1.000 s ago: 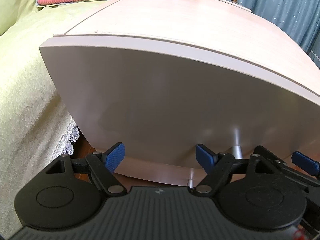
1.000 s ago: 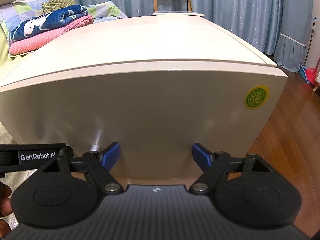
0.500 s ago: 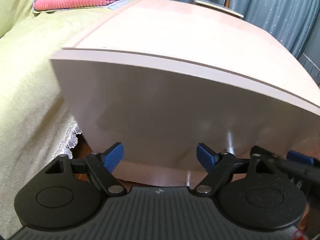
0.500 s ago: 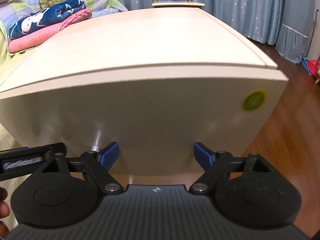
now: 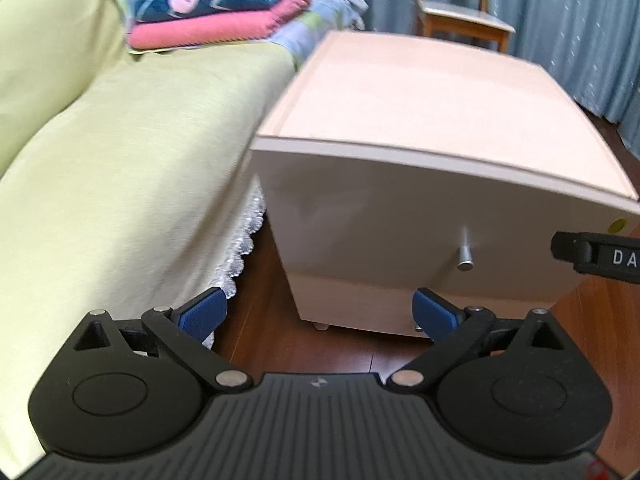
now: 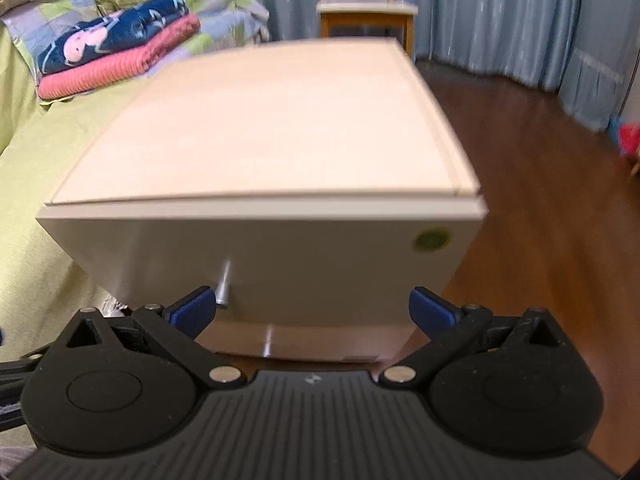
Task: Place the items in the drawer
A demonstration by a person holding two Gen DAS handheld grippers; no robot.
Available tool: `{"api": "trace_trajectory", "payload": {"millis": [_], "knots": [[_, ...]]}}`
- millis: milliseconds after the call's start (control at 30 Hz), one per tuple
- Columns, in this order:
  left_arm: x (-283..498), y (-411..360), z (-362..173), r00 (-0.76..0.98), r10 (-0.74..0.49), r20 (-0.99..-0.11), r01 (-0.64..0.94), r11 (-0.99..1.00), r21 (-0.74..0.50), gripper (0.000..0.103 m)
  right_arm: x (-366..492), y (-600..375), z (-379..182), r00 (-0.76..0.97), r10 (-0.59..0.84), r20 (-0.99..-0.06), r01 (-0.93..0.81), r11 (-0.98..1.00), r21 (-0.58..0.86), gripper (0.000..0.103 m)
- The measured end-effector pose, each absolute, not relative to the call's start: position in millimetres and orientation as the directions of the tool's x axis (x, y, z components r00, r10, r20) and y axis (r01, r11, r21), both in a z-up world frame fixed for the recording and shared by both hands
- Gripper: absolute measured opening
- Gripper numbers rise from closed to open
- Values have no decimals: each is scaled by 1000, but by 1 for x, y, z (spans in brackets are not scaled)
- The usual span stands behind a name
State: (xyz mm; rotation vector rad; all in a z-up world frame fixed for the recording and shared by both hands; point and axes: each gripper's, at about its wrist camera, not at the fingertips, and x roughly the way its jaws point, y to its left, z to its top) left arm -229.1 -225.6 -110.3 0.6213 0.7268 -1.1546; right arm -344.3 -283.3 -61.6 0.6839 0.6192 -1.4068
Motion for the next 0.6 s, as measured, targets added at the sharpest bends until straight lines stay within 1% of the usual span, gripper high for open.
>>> {"api": "trace_trajectory", "payload": {"millis": [133,233,400,600], "knots": [[-237,-200,-83,193,-610,-768,956,294,7,100,-351,-265,-34,76,-713,-697,997,42,66,102],[-238,-188,-70,201,-625,-754,956,293,12,100,-362,-250,-20,130,-735,-665,990,60,127,102],[-240,-174,-58,205,-637,-743,959,283,22,100,-380,-238,-6,140,-699,-702,986,31,166,102],[-241,-158,-43,210,-650,-730,962,271,35,100,-386,-217,3,130,-709,-693,988,33,152,102]]}}
